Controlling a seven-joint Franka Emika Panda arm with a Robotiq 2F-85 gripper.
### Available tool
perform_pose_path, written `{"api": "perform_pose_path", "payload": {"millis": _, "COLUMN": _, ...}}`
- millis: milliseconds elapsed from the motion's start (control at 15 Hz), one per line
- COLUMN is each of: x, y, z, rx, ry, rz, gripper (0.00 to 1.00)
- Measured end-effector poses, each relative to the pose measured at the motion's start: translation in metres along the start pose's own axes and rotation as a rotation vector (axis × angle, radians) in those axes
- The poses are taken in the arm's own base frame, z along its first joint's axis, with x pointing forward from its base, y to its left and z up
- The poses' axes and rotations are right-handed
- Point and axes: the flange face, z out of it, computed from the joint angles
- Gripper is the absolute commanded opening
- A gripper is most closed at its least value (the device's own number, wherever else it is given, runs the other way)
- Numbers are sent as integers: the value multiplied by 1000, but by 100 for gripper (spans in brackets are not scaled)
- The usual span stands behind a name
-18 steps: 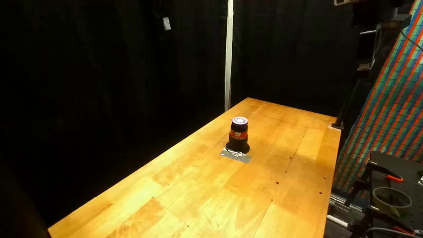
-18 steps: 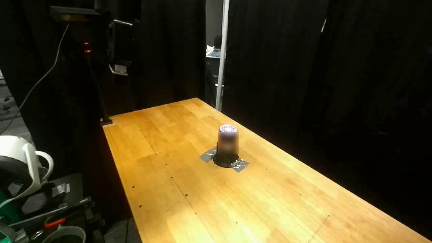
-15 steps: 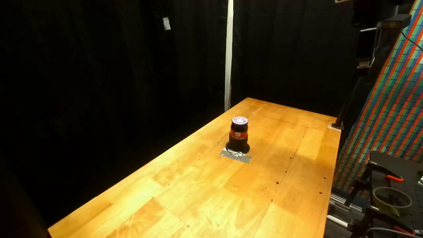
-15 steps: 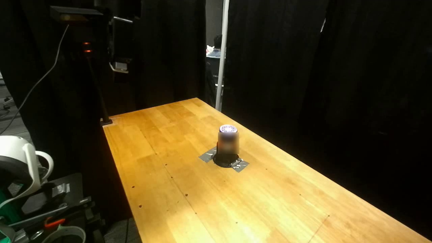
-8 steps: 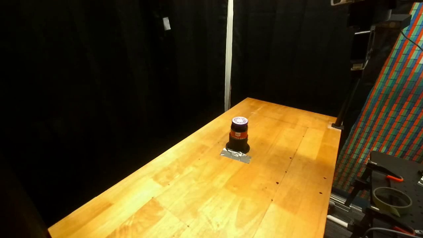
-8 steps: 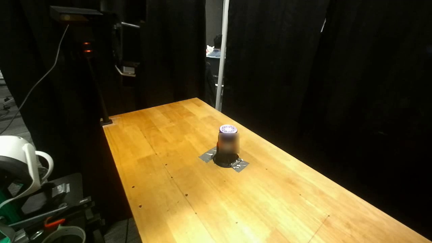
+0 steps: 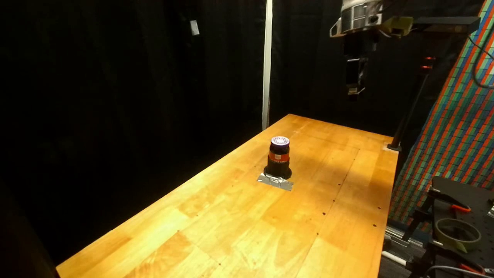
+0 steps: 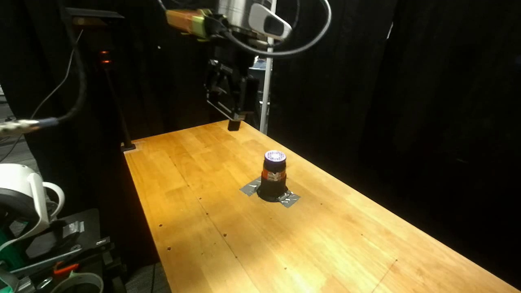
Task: Put the rubber band around the brown cup
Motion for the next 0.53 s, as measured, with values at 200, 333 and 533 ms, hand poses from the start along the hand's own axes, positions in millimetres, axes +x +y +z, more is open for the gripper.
{"api": "perform_pose_path", "payload": {"millis": 200, "x": 57, "y": 1, "z": 23, "rx": 46, "ry": -36, "rz": -48, "gripper": 100}}
{"api": "perform_pose_path", "payload": {"millis": 333, "x": 93, "y": -1, "z": 40, "rx": 69, "ry": -49, "rz": -81, "gripper": 100}}
{"api": "perform_pose_path", "payload": {"millis": 533, "x": 140, "y": -3, "z": 61, "rx": 83, "ry": -53, "rz": -119, "gripper": 100}}
